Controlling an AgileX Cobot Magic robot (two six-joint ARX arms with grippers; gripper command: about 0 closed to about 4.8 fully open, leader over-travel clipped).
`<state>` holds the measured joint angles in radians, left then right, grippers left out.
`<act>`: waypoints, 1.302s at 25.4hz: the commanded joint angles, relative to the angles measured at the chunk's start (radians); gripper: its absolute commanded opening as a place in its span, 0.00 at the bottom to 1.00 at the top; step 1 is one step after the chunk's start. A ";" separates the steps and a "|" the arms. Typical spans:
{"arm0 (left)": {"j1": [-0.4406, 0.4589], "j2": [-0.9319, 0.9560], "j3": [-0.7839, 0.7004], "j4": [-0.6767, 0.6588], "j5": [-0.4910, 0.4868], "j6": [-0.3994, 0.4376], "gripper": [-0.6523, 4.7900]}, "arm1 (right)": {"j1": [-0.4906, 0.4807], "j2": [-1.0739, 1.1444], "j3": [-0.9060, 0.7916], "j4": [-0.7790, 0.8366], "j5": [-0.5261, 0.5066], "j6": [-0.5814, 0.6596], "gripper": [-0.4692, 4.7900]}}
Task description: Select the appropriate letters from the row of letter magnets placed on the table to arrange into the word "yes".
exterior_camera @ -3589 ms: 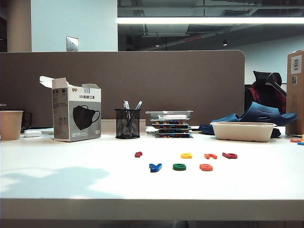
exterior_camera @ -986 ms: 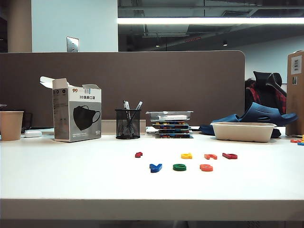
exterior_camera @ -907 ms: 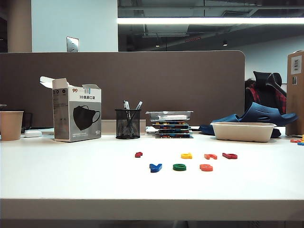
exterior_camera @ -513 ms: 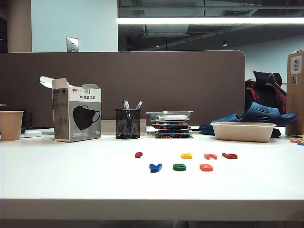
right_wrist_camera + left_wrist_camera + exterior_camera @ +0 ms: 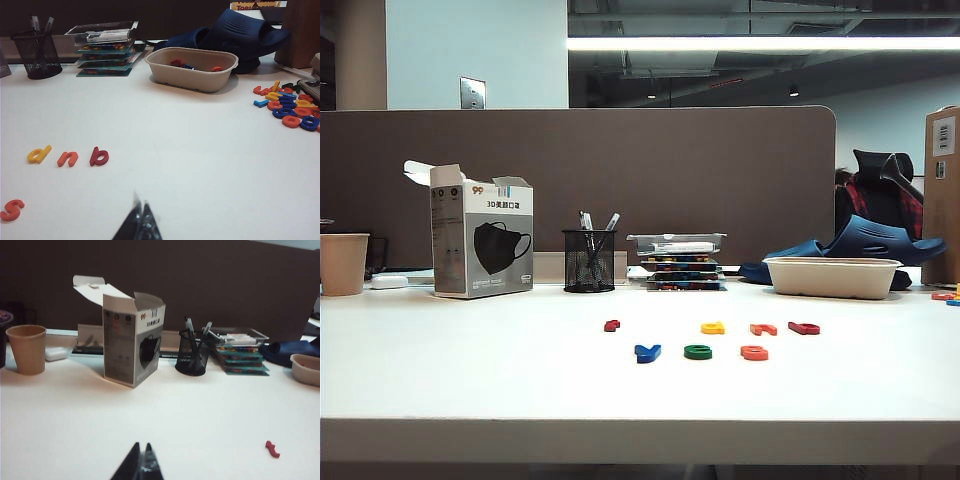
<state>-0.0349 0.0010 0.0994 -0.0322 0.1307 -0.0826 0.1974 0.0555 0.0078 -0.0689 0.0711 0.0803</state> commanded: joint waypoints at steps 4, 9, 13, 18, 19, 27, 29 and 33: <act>0.000 0.000 -0.044 0.046 0.002 0.050 0.11 | 0.001 0.001 -0.007 0.007 0.001 -0.003 0.09; 0.000 0.000 -0.067 0.063 0.001 0.049 0.11 | 0.000 0.001 -0.007 -0.021 0.001 -0.003 0.09; 0.000 0.000 -0.092 0.089 -0.007 0.052 0.11 | 0.000 0.001 -0.007 -0.024 0.005 -0.008 0.09; 0.000 0.000 -0.092 0.073 0.010 0.044 0.11 | 0.000 0.001 -0.007 -0.024 0.005 -0.007 0.14; 0.000 0.000 -0.092 0.063 0.016 0.044 0.11 | 0.000 0.001 -0.007 -0.024 0.005 -0.007 0.16; 0.000 0.000 -0.092 0.021 0.031 0.045 0.11 | 0.000 0.001 -0.007 -0.024 0.005 -0.007 0.18; 0.000 0.000 -0.092 0.021 0.031 0.045 0.11 | 0.000 0.001 -0.007 -0.024 0.005 -0.007 0.18; 0.000 0.000 -0.092 0.021 0.031 0.045 0.11 | 0.000 0.001 -0.007 -0.024 0.005 -0.007 0.18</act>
<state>-0.0349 0.0010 0.0032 -0.0193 0.1558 -0.0383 0.1974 0.0559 0.0078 -0.1040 0.0753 0.0765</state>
